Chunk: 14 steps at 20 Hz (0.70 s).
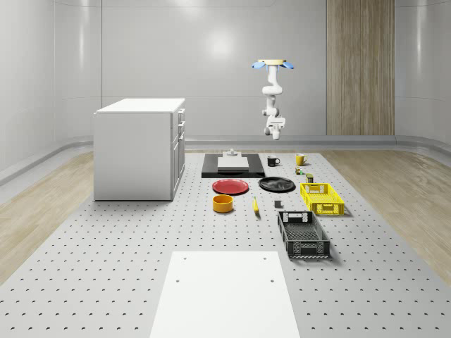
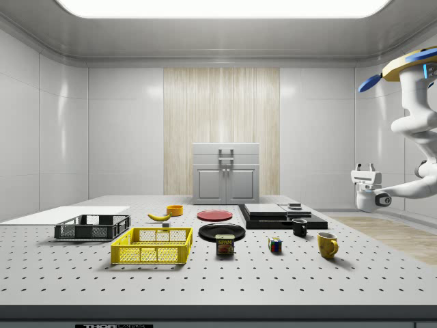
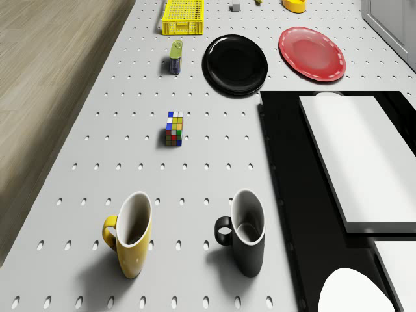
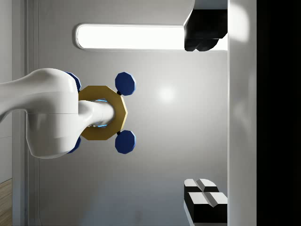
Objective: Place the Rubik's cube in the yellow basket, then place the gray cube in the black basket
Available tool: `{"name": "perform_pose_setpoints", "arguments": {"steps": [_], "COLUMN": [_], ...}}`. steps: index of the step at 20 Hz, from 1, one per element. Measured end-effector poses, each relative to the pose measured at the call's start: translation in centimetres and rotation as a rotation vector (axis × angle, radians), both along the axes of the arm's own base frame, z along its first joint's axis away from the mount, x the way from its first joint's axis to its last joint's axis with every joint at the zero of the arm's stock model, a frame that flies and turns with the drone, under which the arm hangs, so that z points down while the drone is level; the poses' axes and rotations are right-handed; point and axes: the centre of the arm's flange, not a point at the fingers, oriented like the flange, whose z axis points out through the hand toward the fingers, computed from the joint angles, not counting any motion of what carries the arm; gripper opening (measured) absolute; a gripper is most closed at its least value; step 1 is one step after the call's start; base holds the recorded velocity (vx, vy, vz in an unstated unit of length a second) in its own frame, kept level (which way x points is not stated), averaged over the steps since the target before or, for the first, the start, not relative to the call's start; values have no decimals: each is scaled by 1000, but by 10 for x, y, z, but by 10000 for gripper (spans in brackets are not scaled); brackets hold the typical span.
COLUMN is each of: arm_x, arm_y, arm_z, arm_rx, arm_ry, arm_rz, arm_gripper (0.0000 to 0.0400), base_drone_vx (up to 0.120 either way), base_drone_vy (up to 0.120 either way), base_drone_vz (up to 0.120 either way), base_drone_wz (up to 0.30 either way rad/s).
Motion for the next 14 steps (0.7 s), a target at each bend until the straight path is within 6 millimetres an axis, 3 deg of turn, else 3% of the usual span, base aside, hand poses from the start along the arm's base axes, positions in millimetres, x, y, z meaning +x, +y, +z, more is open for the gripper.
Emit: {"name": "perform_pose_setpoints", "arguments": {"steps": [3, 14], "arm_x": [0, -1], "arm_y": [0, 0], "arm_z": [0, 0], "arm_rx": [0, -4], "arm_ry": [-2, -11], "arm_rz": [0, 0], "arm_gripper": [400, 400], "base_drone_vx": [27, 120], "base_drone_vy": [120, 120], "base_drone_vz": [0, 0], "base_drone_wz": [0, 0]}}
